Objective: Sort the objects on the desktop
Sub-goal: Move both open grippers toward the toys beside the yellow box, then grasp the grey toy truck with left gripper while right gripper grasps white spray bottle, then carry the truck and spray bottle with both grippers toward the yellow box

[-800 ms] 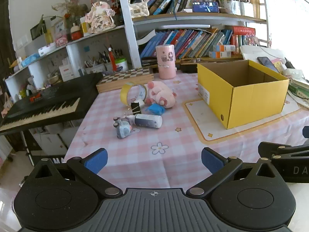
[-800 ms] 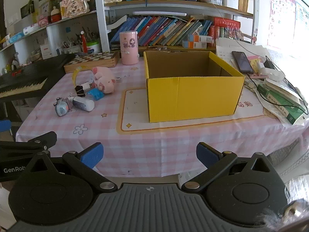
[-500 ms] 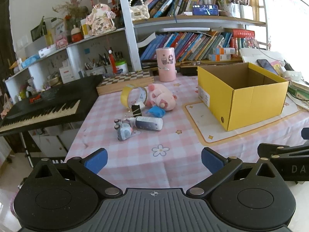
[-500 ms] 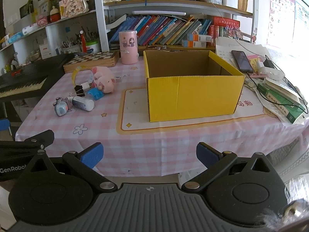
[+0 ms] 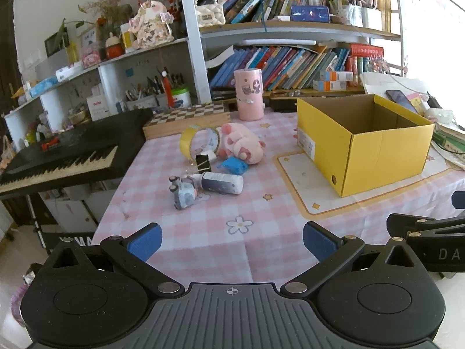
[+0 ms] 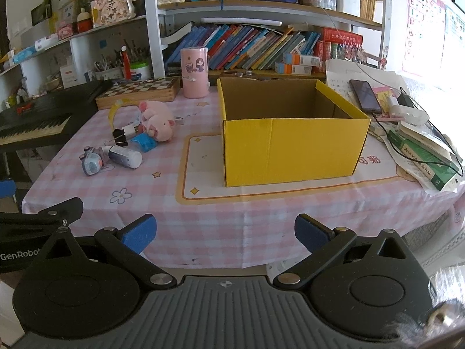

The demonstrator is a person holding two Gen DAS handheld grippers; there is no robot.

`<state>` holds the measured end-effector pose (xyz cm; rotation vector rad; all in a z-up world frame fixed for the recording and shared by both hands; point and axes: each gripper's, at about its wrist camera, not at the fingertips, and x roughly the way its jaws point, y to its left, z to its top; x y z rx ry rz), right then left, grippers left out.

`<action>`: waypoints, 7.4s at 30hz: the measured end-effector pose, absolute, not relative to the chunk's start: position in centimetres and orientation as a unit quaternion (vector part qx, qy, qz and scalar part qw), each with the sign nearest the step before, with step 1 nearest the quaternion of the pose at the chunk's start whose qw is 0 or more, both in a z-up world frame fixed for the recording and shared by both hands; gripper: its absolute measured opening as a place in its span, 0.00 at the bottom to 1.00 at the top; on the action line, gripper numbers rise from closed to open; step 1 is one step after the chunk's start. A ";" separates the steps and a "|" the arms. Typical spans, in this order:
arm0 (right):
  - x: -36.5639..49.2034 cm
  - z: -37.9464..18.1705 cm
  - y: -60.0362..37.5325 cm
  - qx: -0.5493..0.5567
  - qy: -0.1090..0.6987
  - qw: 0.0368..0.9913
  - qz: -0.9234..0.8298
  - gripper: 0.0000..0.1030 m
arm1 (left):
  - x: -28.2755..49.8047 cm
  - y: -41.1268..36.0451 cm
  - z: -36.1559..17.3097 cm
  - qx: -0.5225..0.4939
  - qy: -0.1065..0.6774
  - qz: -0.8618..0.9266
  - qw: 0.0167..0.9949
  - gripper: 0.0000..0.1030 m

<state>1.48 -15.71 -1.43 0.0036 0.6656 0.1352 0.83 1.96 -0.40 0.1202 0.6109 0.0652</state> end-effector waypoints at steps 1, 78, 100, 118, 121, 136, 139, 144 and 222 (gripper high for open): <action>1.5 -1.5 -15.7 0.002 0.327 0.943 0.066 0.99 | 0.9 1.9 -0.4 0.059 0.301 0.032 0.951 1.00; 1.5 -0.8 -10.2 -0.043 0.316 0.939 0.124 1.00 | -0.8 7.0 -0.5 0.023 0.296 0.083 0.951 1.00; 7.1 -1.7 -6.6 -0.071 0.323 0.922 0.203 0.92 | 3.0 9.9 -1.4 -0.004 0.319 0.141 0.937 1.00; 17.0 -2.8 -4.7 -0.067 0.358 0.896 0.256 0.63 | 11.0 11.9 -3.4 -0.039 0.344 0.169 0.923 1.00; 18.5 -3.1 -4.3 -0.076 0.362 0.895 0.250 0.61 | 12.8 12.0 -4.0 -0.043 0.351 0.165 0.921 0.99; 24.5 -4.7 -2.5 -0.117 0.390 0.864 0.296 0.61 | 21.4 11.7 -8.4 -0.008 0.403 0.139 0.905 0.60; 25.3 -5.0 -1.8 -0.121 0.397 0.853 0.317 0.61 | 22.1 12.3 -9.0 -0.022 0.415 0.130 0.900 0.49; 26.7 -5.8 0.0 -0.138 0.416 0.828 0.349 0.55 | 22.1 13.3 -8.8 -0.053 0.419 0.122 0.898 0.42; 2.8 -2.2 -10.5 0.051 0.414 0.896 0.152 0.29 | 1.4 7.9 -0.4 -0.065 0.368 -0.121 0.920 0.42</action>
